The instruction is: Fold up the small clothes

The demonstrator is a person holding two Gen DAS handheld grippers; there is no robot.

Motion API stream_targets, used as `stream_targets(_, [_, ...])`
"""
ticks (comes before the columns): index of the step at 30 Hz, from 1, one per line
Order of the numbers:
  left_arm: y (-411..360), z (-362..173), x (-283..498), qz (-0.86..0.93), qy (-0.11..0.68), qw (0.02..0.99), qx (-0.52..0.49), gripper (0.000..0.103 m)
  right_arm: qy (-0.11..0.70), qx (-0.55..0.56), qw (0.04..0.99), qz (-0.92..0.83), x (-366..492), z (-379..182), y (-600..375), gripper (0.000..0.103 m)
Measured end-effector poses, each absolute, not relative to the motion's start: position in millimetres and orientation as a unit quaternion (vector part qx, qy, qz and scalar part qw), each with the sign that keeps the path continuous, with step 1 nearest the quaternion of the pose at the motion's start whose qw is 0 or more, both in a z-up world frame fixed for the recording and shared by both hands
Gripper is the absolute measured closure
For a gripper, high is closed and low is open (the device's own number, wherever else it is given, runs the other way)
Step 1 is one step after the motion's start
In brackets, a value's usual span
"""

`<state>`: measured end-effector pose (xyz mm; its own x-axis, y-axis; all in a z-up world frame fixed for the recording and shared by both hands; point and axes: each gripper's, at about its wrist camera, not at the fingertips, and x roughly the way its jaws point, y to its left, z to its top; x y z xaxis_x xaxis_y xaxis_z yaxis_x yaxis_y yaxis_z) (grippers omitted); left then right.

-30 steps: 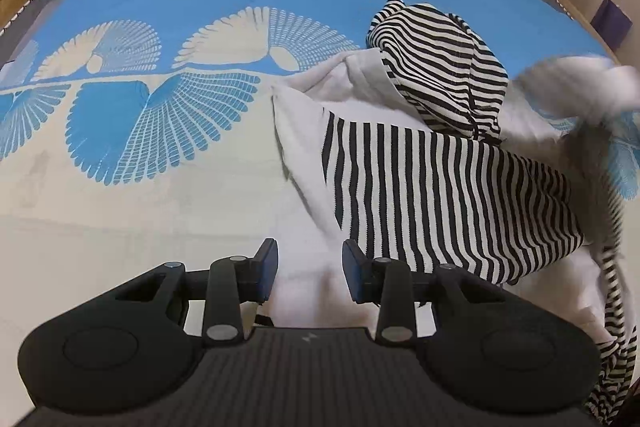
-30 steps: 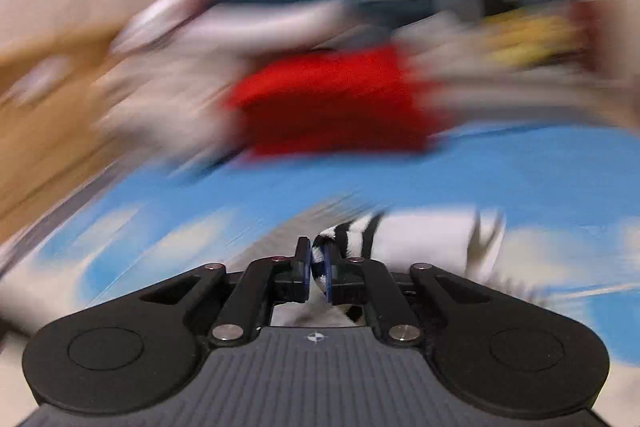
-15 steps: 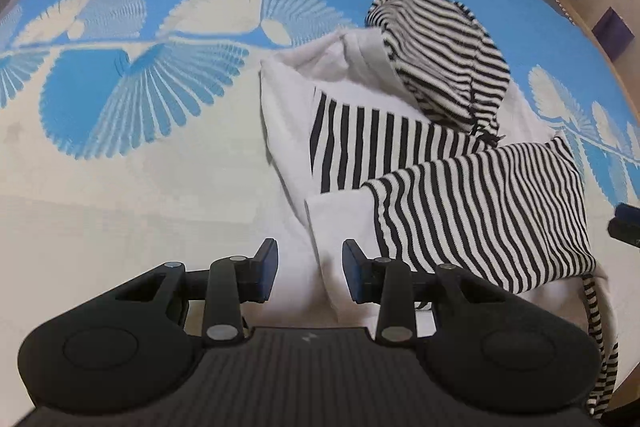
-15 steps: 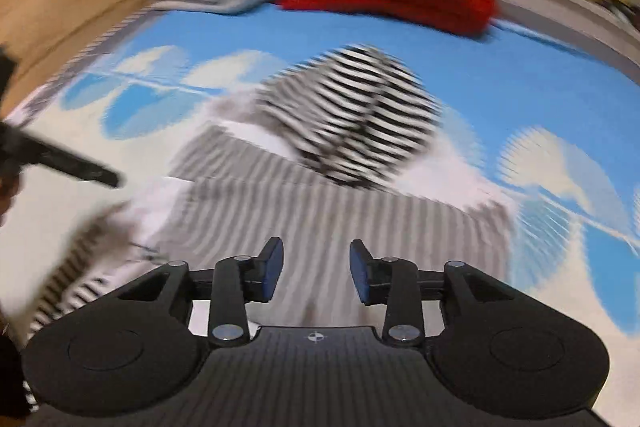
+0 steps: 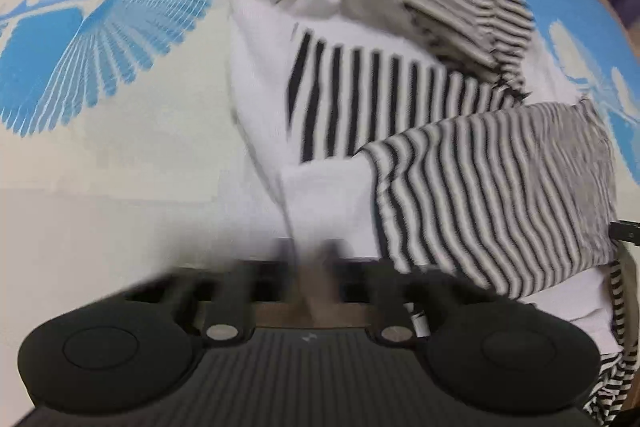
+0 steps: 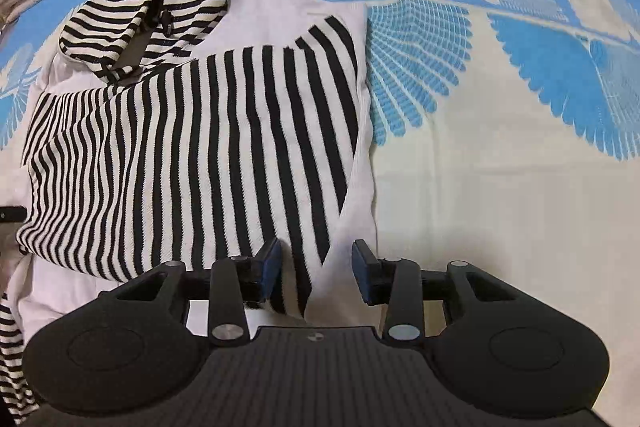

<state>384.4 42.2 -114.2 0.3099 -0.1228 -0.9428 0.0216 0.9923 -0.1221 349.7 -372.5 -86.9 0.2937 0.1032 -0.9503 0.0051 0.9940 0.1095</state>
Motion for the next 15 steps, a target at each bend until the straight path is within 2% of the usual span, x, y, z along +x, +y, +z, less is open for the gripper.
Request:
stream_targets(5, [51.3,-64.7,379.8,-0.043,0.517,0.853,-0.058,0.099,0.548,0.008,0.836,0.035,356.2,-70.2,-358.6,0.062])
stream_targets(9, [56.8,-82.6,383.8,-0.002,0.549,0.835,-0.030,0.099,0.512,0.003,0.857,0.058,354.9,-59.7,-343.5,0.062])
stream_targets(10, [55.4,-89.0,385.3,0.014,0.558,0.830,-0.003,0.096,0.517,0.006,0.854,0.061,355.8,-62.8,-339.8,0.062])
stream_targets(11, [53.1,-92.2,386.0,0.031,0.560,0.828,0.027,0.089,0.526,0.001,0.848,0.060,356.6,-67.7,-335.7,0.062])
stream_targets(13, [53.2,-83.7,383.5,0.034,0.540,0.840,0.031,0.080,0.549,-0.023,0.834,0.048,357.1,-79.6,-328.6,0.062])
stream_targets(15, [50.6,-70.7,380.9,-0.003,0.520,0.854,-0.007,0.080,0.563,-0.036,0.825,0.035,359.2,-87.2,-325.2,0.062])
